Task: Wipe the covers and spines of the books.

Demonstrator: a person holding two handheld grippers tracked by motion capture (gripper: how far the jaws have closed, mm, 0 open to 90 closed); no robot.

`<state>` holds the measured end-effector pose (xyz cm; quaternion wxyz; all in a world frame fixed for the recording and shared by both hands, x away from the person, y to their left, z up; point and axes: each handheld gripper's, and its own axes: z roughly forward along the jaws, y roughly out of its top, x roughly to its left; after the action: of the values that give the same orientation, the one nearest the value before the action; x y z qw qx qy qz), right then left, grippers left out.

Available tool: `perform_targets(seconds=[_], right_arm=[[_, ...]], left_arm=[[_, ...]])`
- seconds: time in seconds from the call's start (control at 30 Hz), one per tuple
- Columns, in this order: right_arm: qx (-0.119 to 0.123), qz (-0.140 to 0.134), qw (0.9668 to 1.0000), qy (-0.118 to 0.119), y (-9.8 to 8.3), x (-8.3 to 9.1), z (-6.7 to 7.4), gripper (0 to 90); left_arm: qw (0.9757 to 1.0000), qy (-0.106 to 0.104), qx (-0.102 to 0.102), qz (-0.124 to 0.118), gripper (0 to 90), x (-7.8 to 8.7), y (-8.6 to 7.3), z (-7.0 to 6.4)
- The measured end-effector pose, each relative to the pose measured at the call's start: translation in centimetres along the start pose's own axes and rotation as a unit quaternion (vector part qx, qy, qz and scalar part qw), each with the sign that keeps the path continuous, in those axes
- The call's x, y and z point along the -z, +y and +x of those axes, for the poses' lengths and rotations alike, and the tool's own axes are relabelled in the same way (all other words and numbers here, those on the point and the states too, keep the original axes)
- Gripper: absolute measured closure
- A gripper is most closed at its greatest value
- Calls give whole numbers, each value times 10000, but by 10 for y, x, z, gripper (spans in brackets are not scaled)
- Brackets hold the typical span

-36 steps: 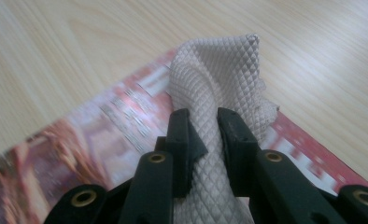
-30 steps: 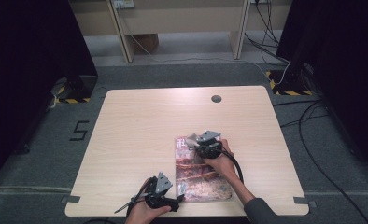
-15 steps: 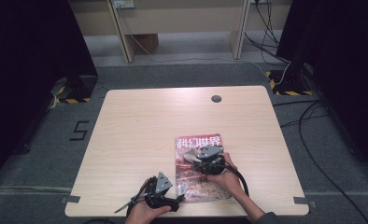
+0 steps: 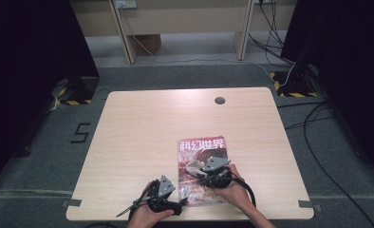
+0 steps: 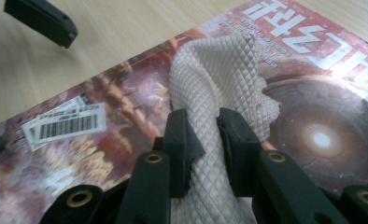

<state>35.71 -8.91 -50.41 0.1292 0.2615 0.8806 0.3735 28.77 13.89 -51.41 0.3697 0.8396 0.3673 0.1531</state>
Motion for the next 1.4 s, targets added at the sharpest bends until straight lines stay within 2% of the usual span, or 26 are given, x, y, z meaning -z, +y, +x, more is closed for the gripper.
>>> perform_targets(seconds=[0.27, 0.37, 0.53, 0.97, 1.4], right_arm=[[30, 14, 10000, 79, -6, 8, 9, 739], [103, 8, 9999, 60, -9, 11, 10, 740], [74, 27, 9999, 64, -14, 16, 8, 744], [-181, 63, 9996, -196, -31, 36, -8, 750], [-438, 91, 9978, -486, -44, 50, -25, 756]], left_arm=[[10000, 3, 5, -6, 132, 0, 0, 0], [10000, -9, 4, 1, 133, 0, 0, 0], [10000, -13, 1, 6, 133, 0, 0, 0], [10000, -3, -8, 3, 133, 1, 0, 0], [10000, -9, -2, 3, 133, 0, 0, 0]])
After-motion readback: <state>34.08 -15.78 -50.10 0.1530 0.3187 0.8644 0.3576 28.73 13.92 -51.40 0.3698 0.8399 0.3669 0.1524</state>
